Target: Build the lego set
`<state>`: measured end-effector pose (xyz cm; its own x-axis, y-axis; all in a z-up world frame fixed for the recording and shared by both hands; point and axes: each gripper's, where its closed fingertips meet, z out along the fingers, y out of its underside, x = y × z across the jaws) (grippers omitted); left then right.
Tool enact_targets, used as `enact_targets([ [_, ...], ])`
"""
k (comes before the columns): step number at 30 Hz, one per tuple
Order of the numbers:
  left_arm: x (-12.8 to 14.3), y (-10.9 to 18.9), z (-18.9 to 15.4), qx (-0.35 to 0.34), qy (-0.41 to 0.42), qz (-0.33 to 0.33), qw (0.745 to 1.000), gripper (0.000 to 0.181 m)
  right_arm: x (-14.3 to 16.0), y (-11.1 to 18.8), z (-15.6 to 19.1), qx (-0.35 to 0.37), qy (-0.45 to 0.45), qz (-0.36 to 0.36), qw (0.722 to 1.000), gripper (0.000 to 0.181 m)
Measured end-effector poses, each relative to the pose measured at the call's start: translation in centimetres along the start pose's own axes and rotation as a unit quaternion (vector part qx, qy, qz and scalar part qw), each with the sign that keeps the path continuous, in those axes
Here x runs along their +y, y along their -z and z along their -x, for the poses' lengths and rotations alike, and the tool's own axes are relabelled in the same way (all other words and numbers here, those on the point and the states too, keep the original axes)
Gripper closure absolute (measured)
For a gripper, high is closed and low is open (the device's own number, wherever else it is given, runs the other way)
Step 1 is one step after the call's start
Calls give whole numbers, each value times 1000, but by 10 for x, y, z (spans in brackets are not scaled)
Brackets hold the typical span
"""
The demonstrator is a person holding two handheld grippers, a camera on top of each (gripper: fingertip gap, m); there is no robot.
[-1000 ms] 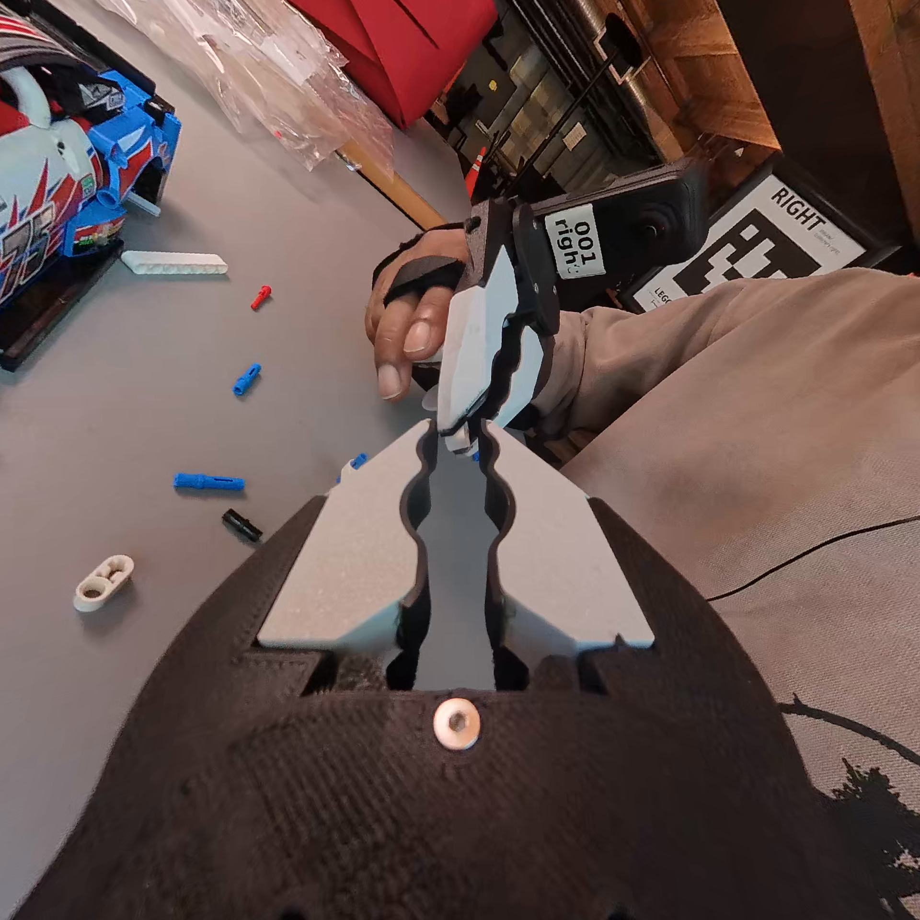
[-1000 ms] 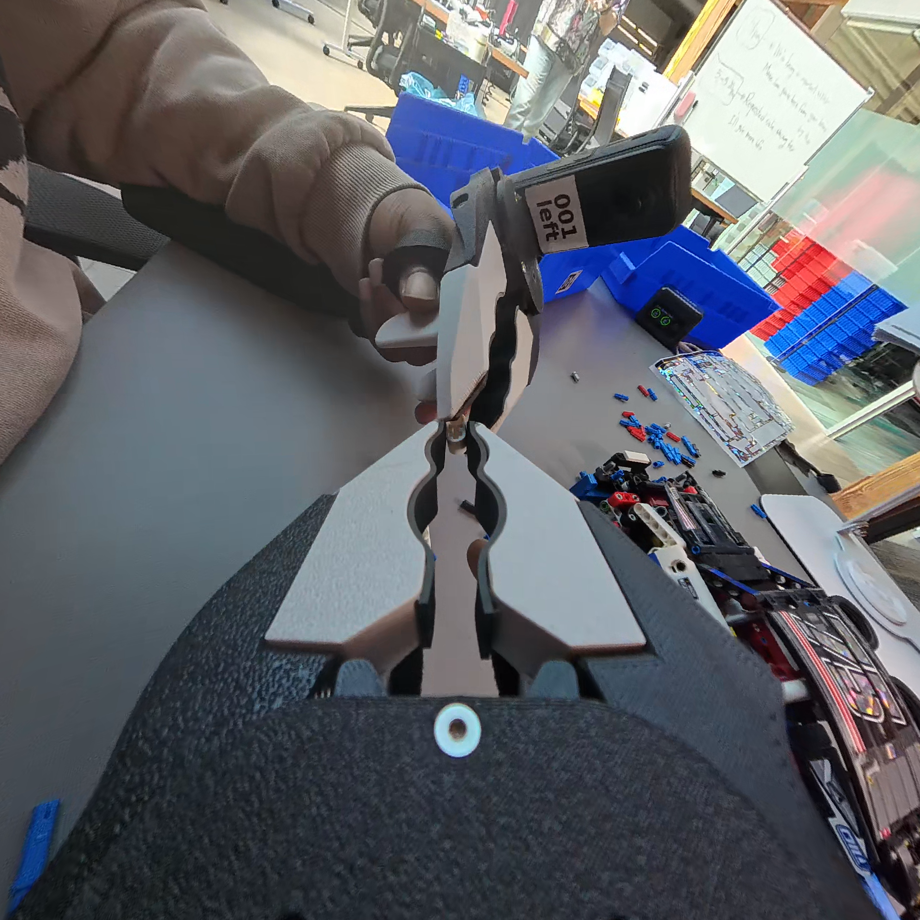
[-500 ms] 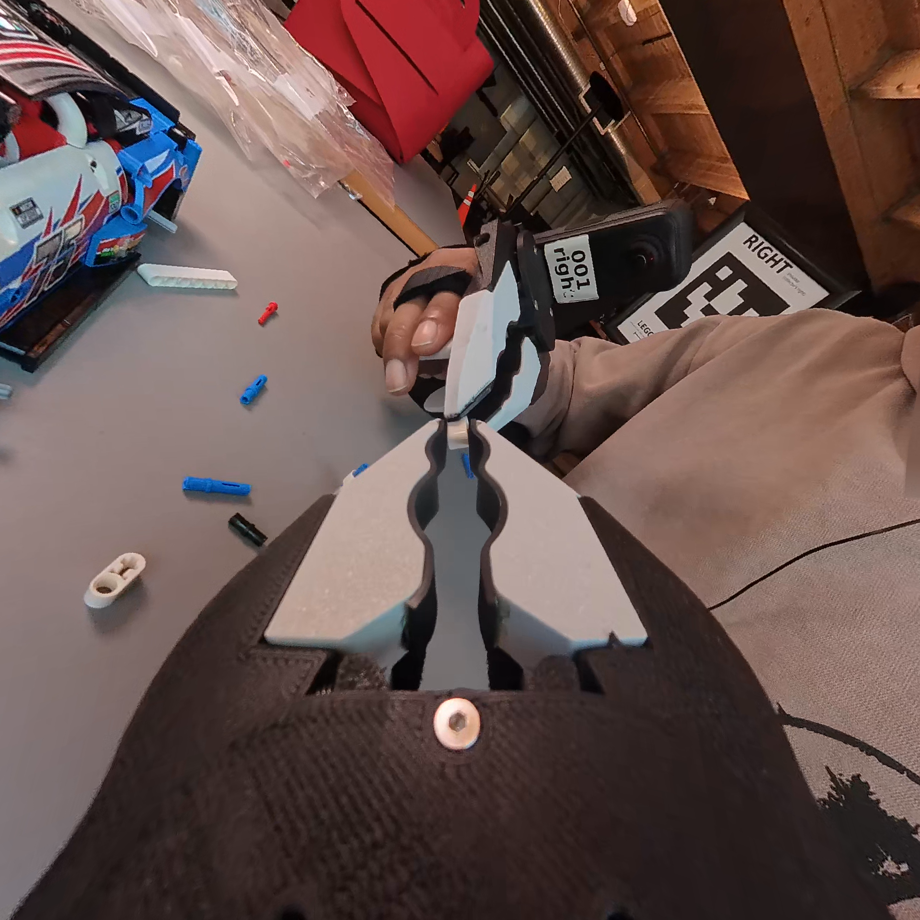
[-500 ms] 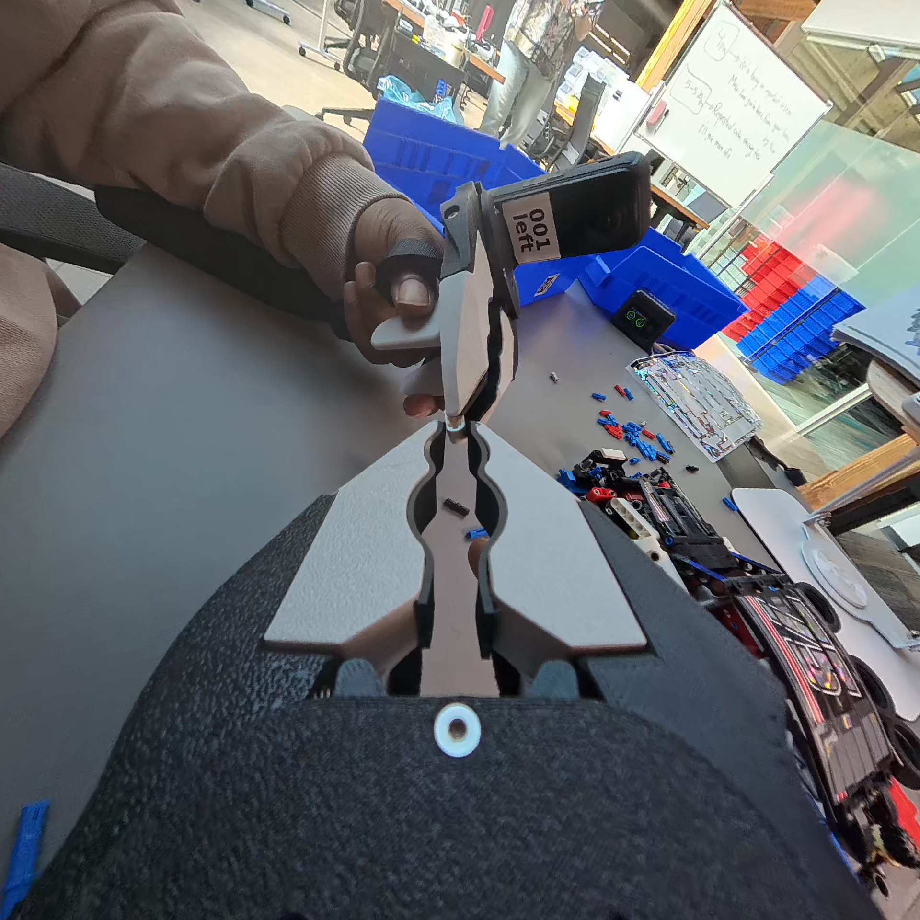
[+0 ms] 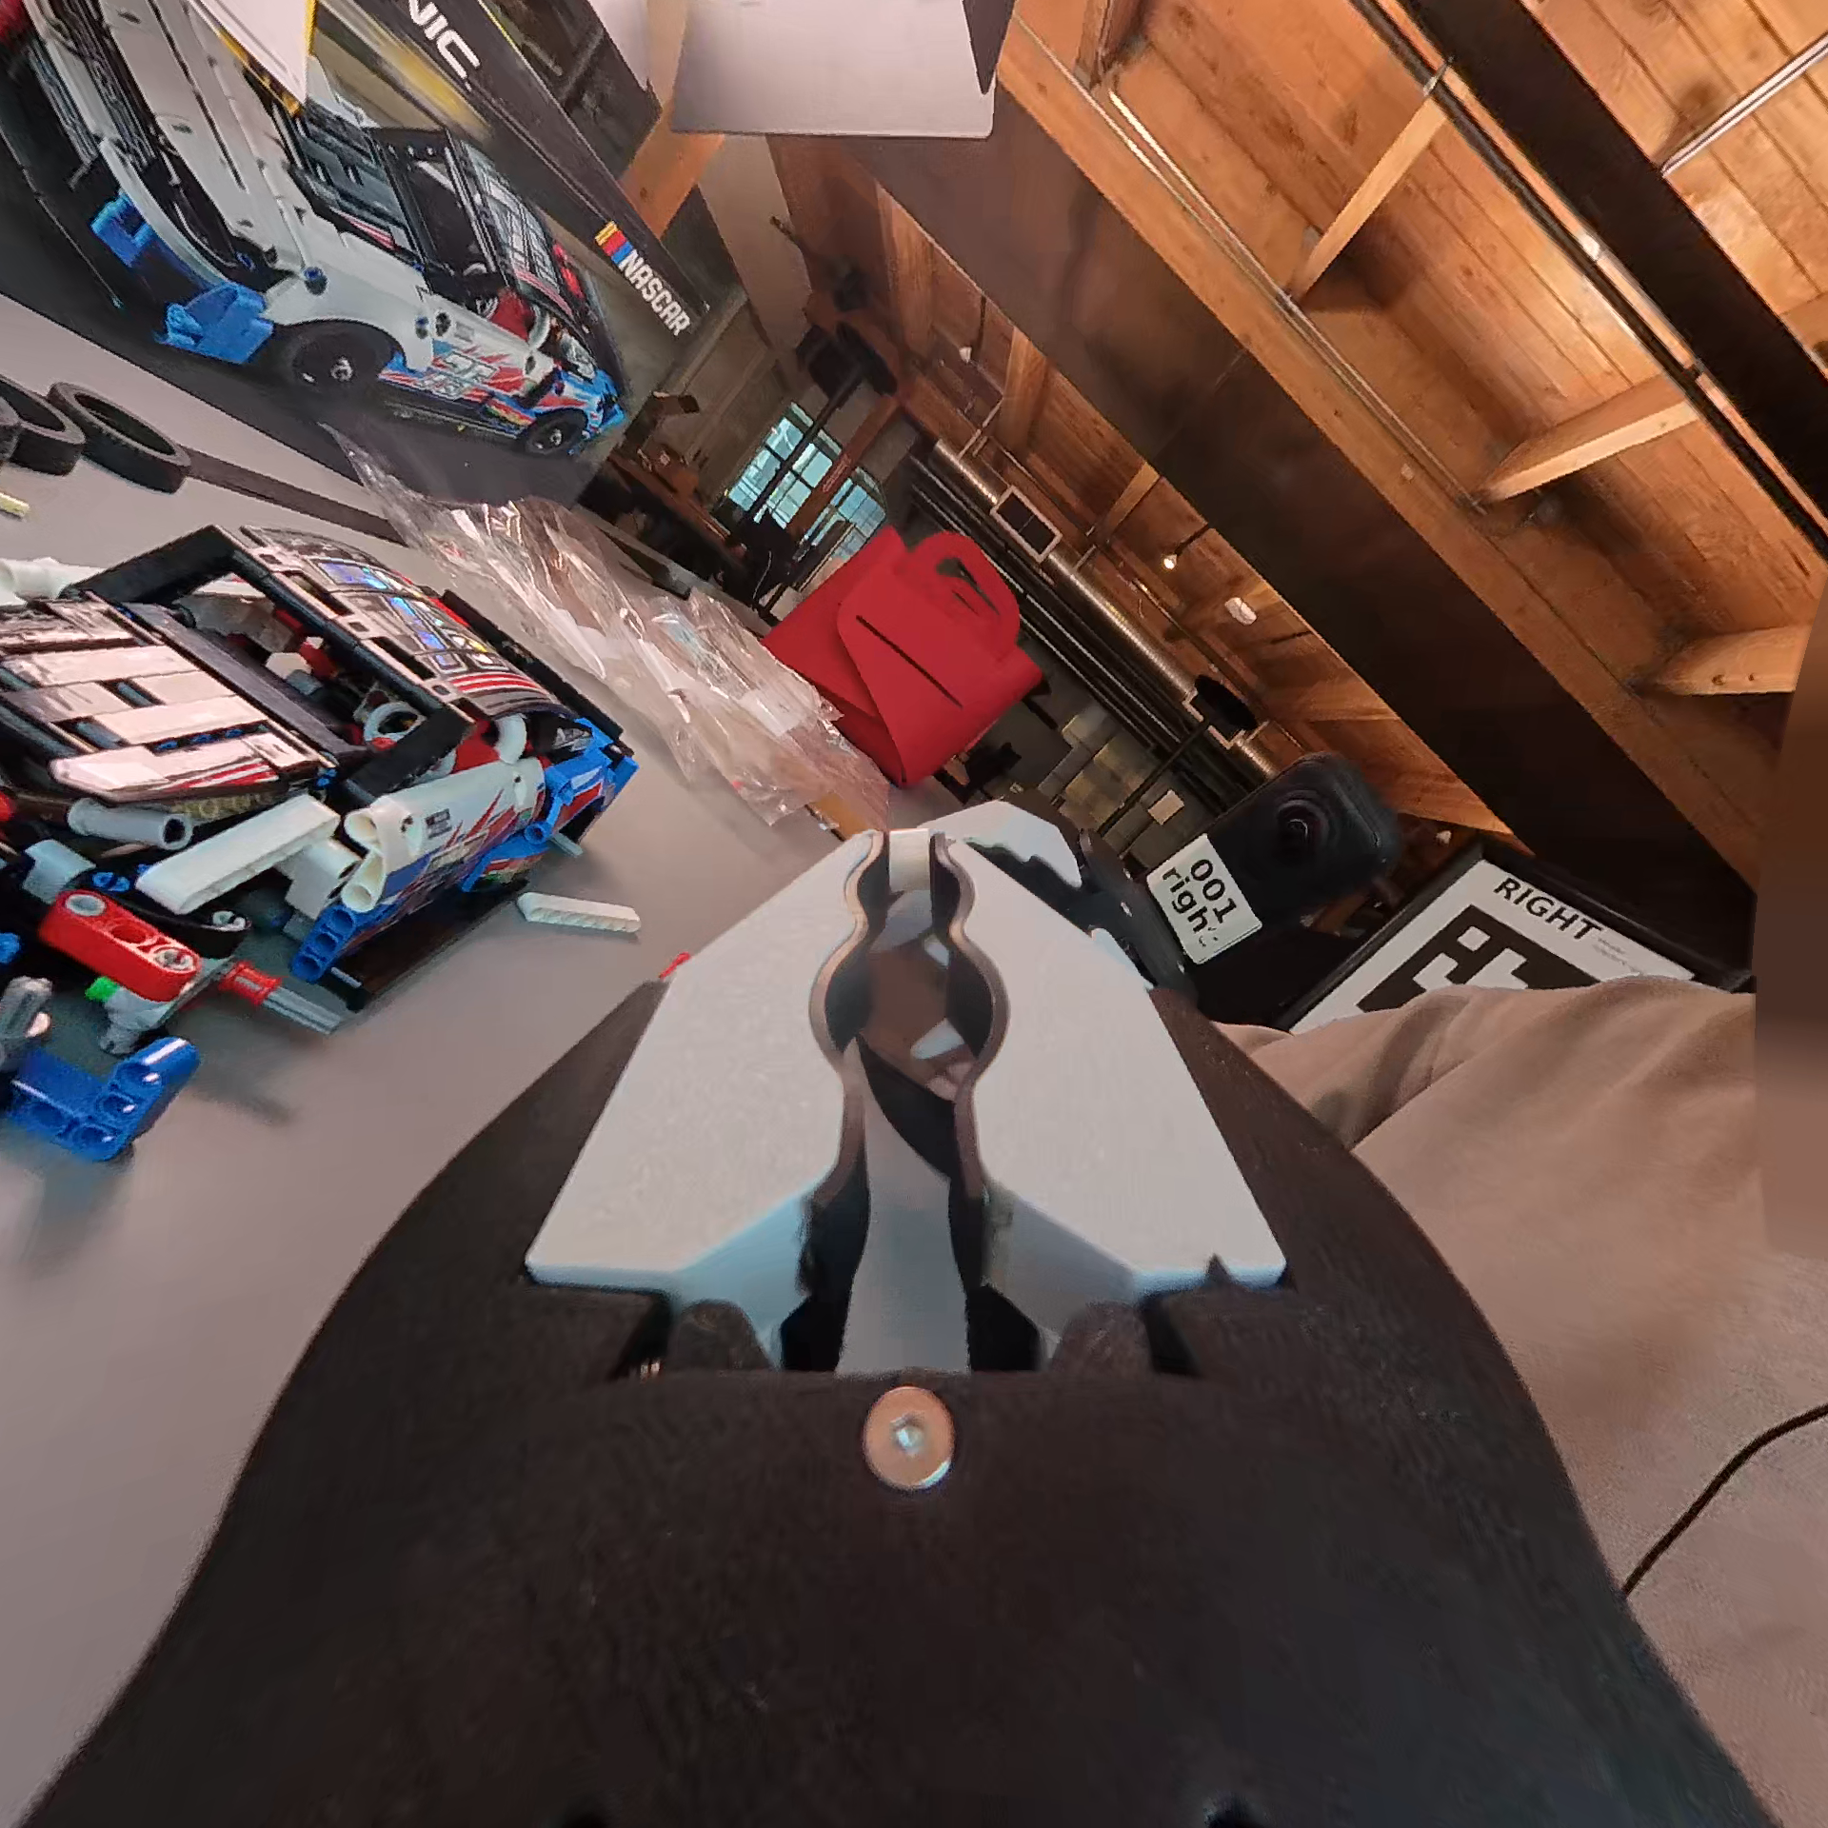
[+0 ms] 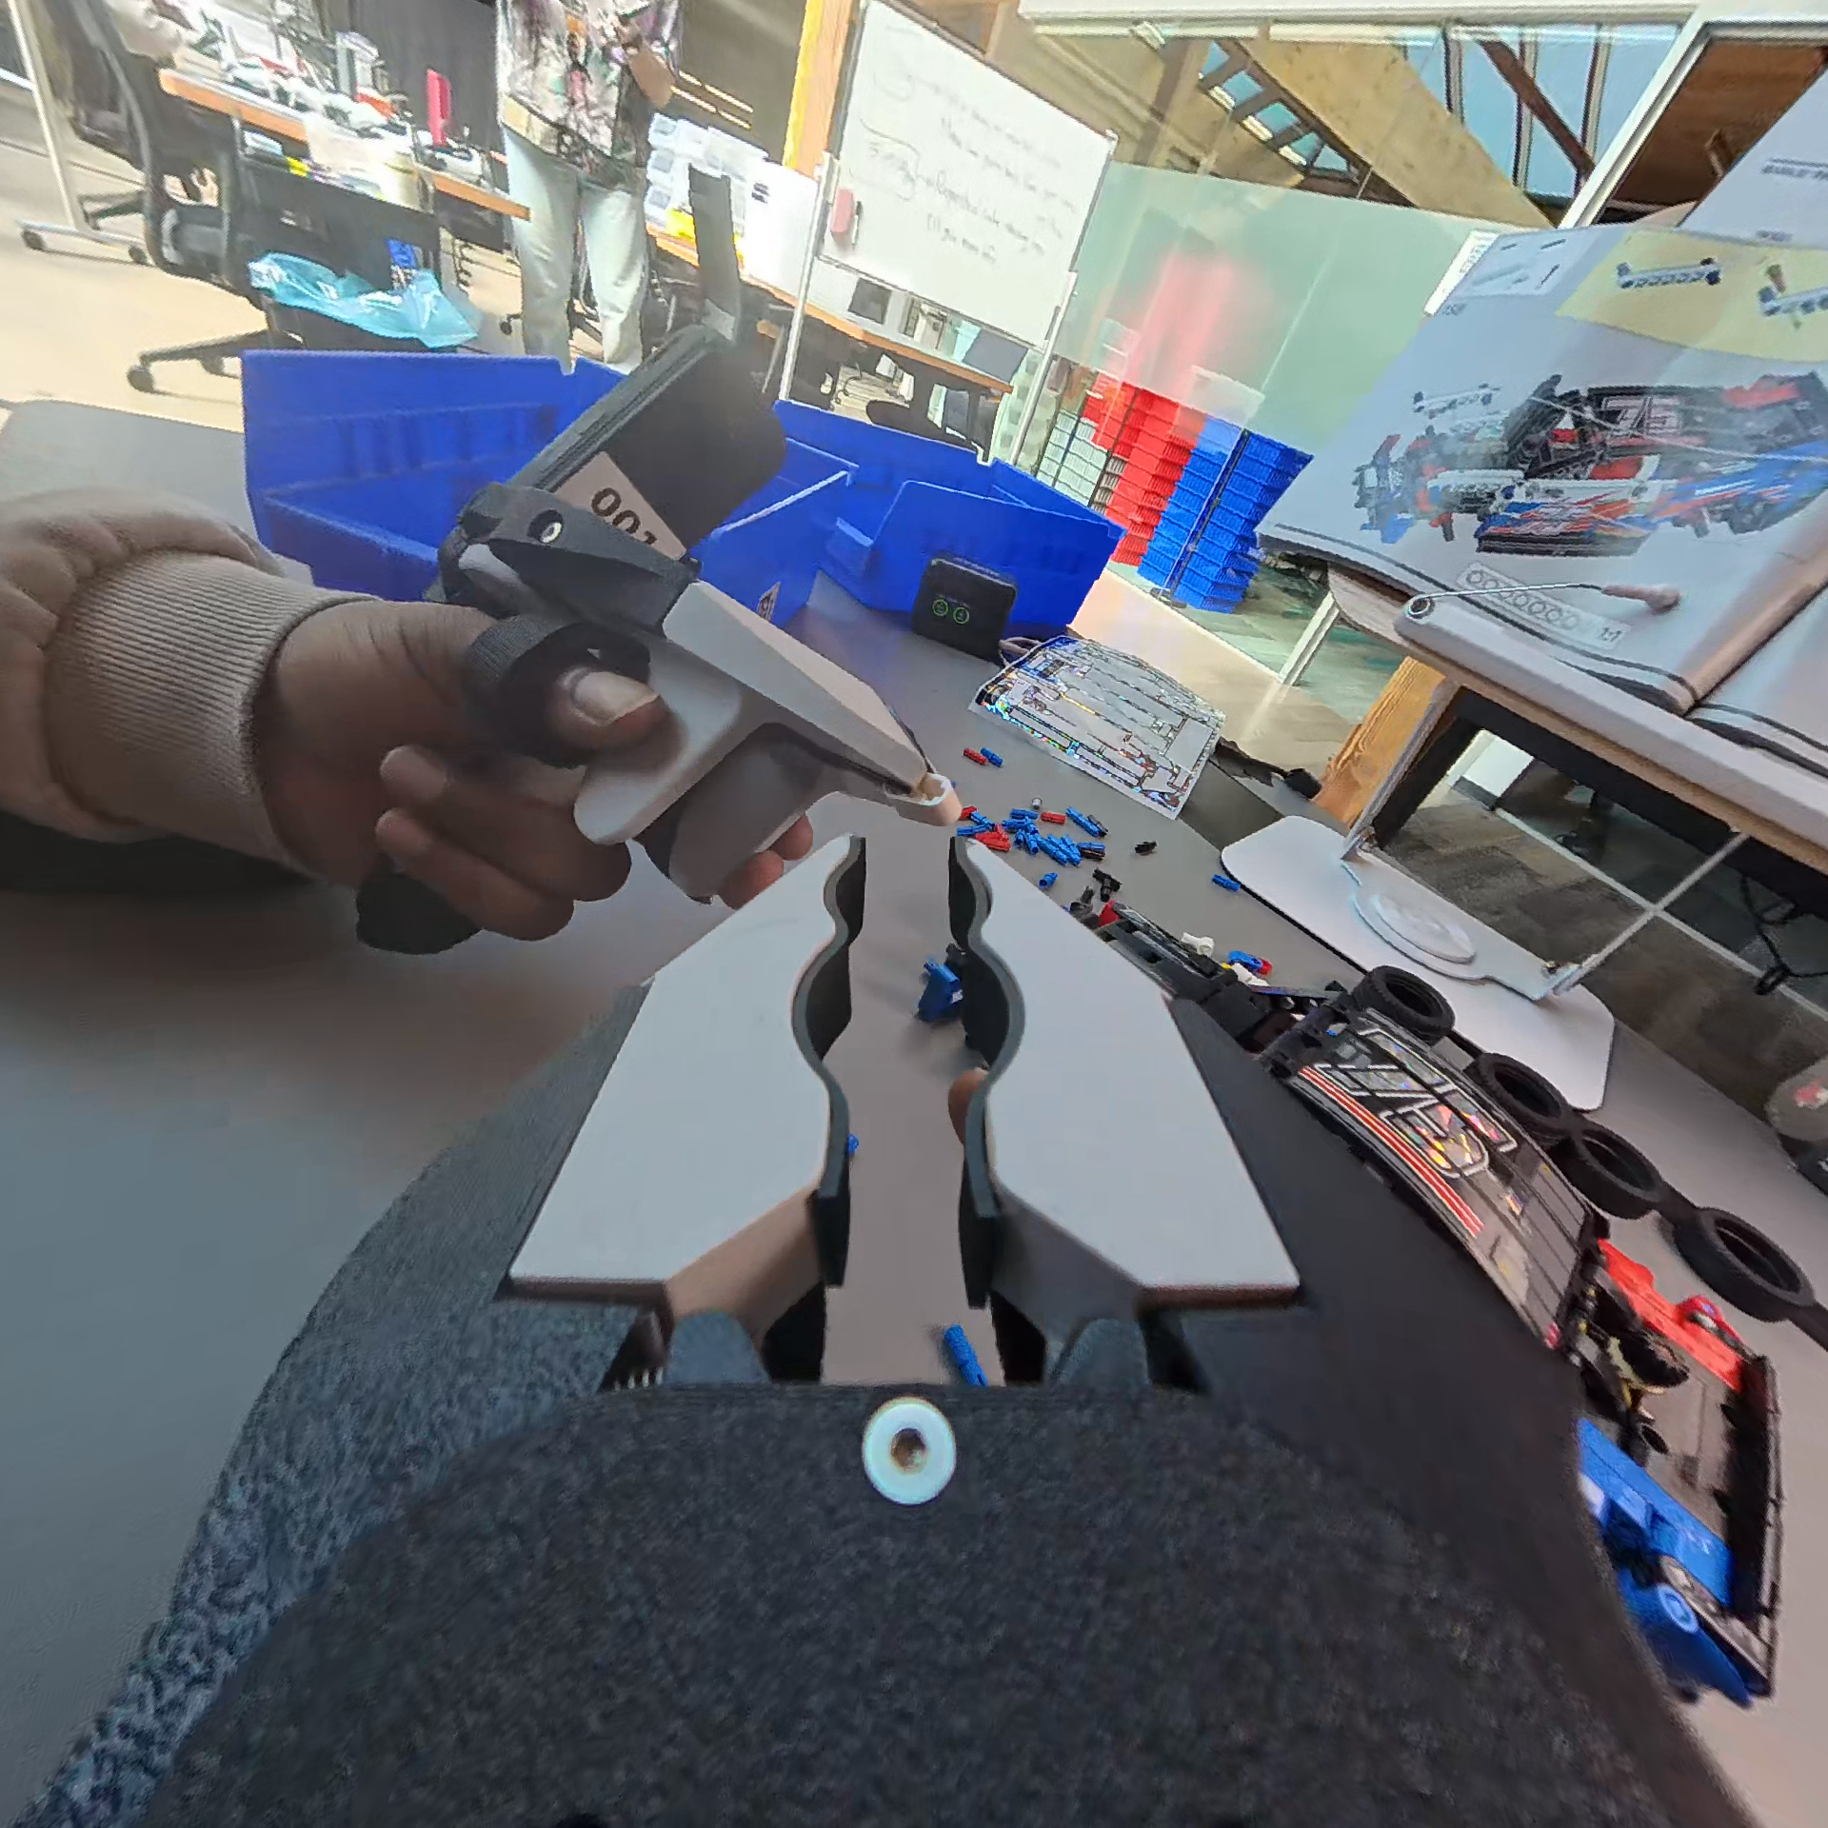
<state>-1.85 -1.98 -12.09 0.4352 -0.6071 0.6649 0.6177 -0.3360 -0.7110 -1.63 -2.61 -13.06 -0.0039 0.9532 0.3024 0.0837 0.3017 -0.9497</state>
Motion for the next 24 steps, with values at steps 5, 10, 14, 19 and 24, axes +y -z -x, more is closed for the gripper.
enact_targets([
  [5, -2, -3, 0, -3, 22, -32, 999, 175, -1, -7, 0, 20, 3, 2, 1000, 165],
  [10, 3, -3, 3, -1, 48, -27, 998, 176, 2, -9, -3, 44, 29, 16, 998, 165],
  [14, 10, -5, 2, -1, 56, -14, 998, 176, 2, -9, -1, 54, 81, 20, 995, 169],
  [19, 13, -5, -3, 25, 78, 7, 997, 174, 2, -5, 2, 10, 106, 0, 994, 173],
  [24, 20, -7, -12, 57, 101, 38, 993, 166, 3, 5, 5, -32, 134, -12, 990, 175],
])
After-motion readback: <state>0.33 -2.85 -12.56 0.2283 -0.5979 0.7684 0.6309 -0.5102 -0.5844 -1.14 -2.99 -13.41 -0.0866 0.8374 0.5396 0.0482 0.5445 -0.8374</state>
